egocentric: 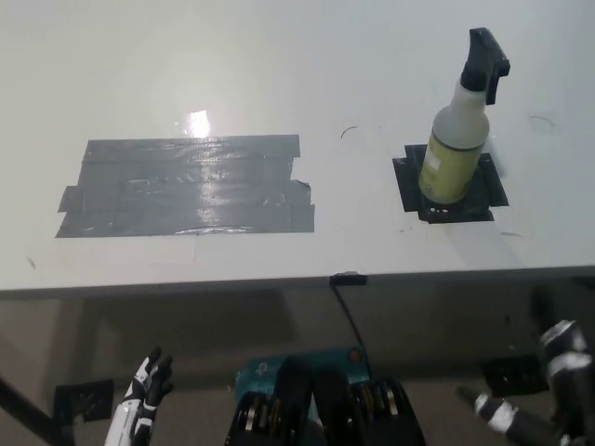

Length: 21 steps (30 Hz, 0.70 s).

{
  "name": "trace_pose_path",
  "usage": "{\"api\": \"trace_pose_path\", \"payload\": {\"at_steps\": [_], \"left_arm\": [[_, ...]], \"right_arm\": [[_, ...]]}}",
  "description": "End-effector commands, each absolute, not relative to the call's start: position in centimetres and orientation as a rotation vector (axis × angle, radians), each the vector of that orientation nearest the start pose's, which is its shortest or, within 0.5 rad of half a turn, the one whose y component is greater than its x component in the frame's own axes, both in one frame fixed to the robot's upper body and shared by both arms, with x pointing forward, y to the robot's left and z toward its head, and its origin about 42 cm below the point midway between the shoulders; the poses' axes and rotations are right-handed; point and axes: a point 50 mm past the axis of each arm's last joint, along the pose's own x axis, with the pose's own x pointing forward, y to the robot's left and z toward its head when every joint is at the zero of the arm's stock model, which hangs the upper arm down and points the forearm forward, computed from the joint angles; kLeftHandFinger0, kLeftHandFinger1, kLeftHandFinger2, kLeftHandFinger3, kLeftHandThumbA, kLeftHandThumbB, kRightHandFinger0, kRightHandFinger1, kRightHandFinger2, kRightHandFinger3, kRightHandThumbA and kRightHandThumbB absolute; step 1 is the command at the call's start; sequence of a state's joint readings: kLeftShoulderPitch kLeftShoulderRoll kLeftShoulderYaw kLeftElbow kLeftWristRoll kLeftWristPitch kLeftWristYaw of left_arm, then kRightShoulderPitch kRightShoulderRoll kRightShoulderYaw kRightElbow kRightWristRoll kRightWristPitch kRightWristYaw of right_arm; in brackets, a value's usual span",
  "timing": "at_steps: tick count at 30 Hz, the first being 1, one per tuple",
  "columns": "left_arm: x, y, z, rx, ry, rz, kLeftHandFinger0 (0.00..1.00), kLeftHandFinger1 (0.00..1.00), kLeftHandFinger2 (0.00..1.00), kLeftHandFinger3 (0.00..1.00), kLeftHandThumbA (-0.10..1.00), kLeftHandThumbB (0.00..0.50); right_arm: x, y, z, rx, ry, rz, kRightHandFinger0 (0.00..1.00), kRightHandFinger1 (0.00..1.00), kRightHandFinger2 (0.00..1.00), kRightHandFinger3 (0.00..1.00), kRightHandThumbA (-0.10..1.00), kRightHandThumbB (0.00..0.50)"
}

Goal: A spray bottle is kept on the black marked spot on the table infront of the robot and the robot extends its right arm to pick it up and hands it to a person

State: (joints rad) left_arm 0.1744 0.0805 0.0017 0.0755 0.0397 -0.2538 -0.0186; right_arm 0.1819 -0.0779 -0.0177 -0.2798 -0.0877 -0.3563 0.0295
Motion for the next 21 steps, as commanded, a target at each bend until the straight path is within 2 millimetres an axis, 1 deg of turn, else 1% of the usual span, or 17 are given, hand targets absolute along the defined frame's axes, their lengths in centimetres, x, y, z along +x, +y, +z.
{"api": "trace_pose_path", "payload": {"at_steps": [1,3,6,7,8,9,10,11,12,13,15,16,17,18,19,20,21], "left_arm": [[21.8,24.8,5.5,0.131,-0.051,0.008,1.00,1.00,1.00,1.00,0.93,0.373],[21.8,24.8,5.5,0.141,-0.047,0.004,1.00,1.00,1.00,1.00,0.93,0.372],[21.8,24.8,5.4,0.142,-0.046,0.005,1.00,1.00,1.00,1.00,0.94,0.372],[21.8,24.8,5.4,0.140,-0.044,0.007,1.00,1.00,1.00,1.00,0.94,0.373],[21.8,24.8,5.4,0.136,-0.046,0.005,1.00,1.00,1.00,1.00,0.94,0.371],[21.8,24.7,5.4,0.135,-0.046,0.007,1.00,1.00,1.00,1.00,0.93,0.369],[21.8,24.7,5.4,0.133,-0.043,0.008,1.00,1.00,1.00,1.00,0.93,0.376],[21.8,24.7,5.3,0.132,-0.042,0.008,1.00,1.00,1.00,1.00,0.93,0.375],[21.8,24.7,5.3,0.132,-0.042,0.008,1.00,1.00,1.00,1.00,0.93,0.375],[21.8,24.7,5.3,0.133,-0.041,0.008,1.00,1.00,1.00,1.00,0.93,0.374],[21.9,24.7,5.3,0.129,-0.042,0.010,1.00,1.00,1.00,1.00,0.92,0.377],[21.9,24.7,5.3,0.130,-0.043,0.008,1.00,1.00,1.00,1.00,0.92,0.376],[21.9,24.7,5.3,0.131,-0.043,0.006,1.00,1.00,1.00,1.00,0.92,0.374],[21.9,24.7,5.3,0.130,-0.045,0.007,1.00,1.00,1.00,1.00,0.92,0.374],[21.9,24.7,5.3,0.131,-0.045,0.007,1.00,1.00,1.00,1.00,0.92,0.375],[21.9,24.7,5.3,0.132,-0.045,0.006,1.00,1.00,1.00,1.00,0.92,0.375],[21.9,24.7,5.3,0.131,-0.043,0.006,1.00,1.00,1.00,1.00,0.93,0.377]], "right_arm": [[24.6,-25.4,18.6,-0.210,-0.549,-0.048,1.00,1.00,1.00,1.00,1.00,0.258],[26.7,-26.2,19.4,-0.184,-0.524,-0.038,1.00,1.00,1.00,1.00,1.00,0.295],[29.0,-26.9,20.3,-0.201,-0.505,-0.037,1.00,1.00,1.00,1.00,1.00,0.312],[30.2,-27.1,20.6,-0.191,-0.476,-0.048,1.00,1.00,1.00,1.00,1.00,0.337],[31.3,-27.3,20.9,-0.186,-0.461,-0.056,1.00,1.00,1.00,1.00,1.00,0.349],[32.7,-27.5,21.3,-0.179,-0.445,-0.061,1.00,1.00,1.00,1.00,1.00,0.352],[33.8,-27.7,21.7,-0.169,-0.430,-0.062,1.00,1.00,1.00,1.00,1.00,0.343],[34.7,-27.9,22.1,-0.160,-0.413,-0.062,1.00,1.00,1.00,1.00,1.00,0.341],[35.3,-28.0,22.3,-0.159,-0.405,-0.066,1.00,1.00,1.00,1.00,1.00,0.321],[36.0,-28.1,22.6,-0.159,-0.396,-0.072,1.00,1.00,1.00,1.00,1.00,0.319],[38.2,-28.1,23.4,-0.149,-0.387,-0.074,1.00,1.00,1.00,1.00,0.98,0.311],[39.3,-28.1,23.7,-0.161,-0.374,-0.077,1.00,1.00,1.00,1.00,0.95,0.332],[40.2,-28.1,23.9,-0.169,-0.365,-0.079,1.00,1.00,1.00,1.00,0.95,0.333],[41.3,-28.0,24.0,-0.172,-0.348,-0.075,1.00,1.00,1.00,1.00,0.95,0.362],[42.0,-27.8,24.1,-0.168,-0.334,-0.073,1.00,1.00,1.00,1.00,0.94,0.379],[42.3,-27.8,24.1,-0.166,-0.329,-0.072,1.00,1.00,1.00,1.00,0.94,0.380],[43.7,-27.3,24.3,-0.164,-0.300,-0.064,1.00,1.00,1.00,1.00,0.94,0.391]]}}
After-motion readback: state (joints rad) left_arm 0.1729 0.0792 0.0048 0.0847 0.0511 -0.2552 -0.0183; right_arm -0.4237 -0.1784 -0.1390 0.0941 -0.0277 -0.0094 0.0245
